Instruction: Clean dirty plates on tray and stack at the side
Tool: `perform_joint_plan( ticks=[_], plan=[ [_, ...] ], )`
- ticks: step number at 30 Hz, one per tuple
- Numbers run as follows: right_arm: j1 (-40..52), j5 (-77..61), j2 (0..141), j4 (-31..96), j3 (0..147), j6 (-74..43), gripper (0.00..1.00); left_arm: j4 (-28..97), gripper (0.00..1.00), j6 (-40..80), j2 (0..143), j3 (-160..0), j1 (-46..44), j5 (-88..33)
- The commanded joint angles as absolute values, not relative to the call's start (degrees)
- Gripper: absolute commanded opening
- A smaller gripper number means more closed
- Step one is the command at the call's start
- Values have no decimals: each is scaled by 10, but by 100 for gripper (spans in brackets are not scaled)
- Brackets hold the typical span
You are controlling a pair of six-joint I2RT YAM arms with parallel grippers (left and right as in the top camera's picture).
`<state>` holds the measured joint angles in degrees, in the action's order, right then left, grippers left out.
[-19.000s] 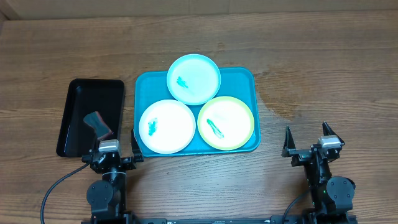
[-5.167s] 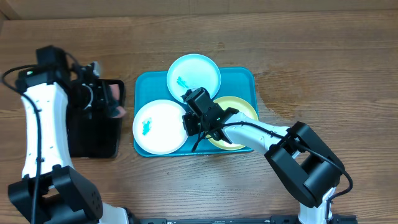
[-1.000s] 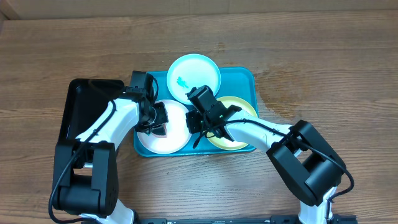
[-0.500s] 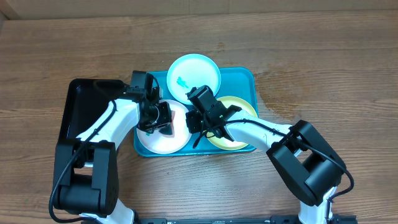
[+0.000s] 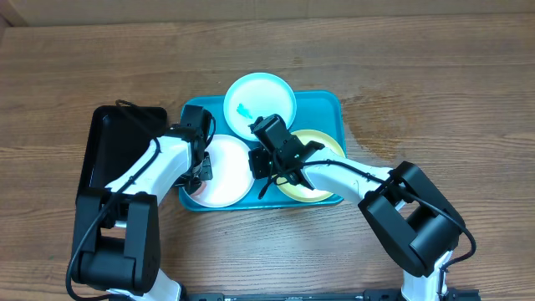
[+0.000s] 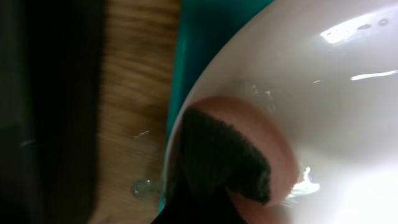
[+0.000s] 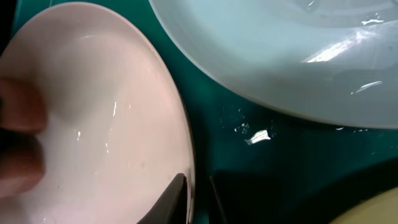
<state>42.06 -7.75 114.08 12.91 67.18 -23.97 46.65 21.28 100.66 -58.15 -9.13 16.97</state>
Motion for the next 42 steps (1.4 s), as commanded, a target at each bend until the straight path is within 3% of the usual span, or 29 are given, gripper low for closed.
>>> perform_joint_plan(
  ticks=[1,5,9,12,20,26,35,42],
  plan=[
    [416,-69,1147,129,684,-241,14,491,4,231,1016,-618,-83,271],
    [416,-69,1147,129,684,-241,14,486,4,231,1015,-654,-83,162],
    [416,-69,1147,128,684,-241,14,431,4,212,1016,-650,-83,-43],
    [416,-65,1147,127,684,-241,14,412,4,212,1016,-642,-83,-93],
    [416,-13,1143,132,684,-264,4,411,4,171,1016,-594,-83,-84],
    [416,41,1124,158,684,-281,4,424,4,159,1016,-590,-83,-15],
    [416,45,1123,164,684,-281,4,423,4,243,1016,-590,-83,177],
    [417,44,1123,159,684,-281,4,449,4,256,1011,-636,-83,192]
  ],
)
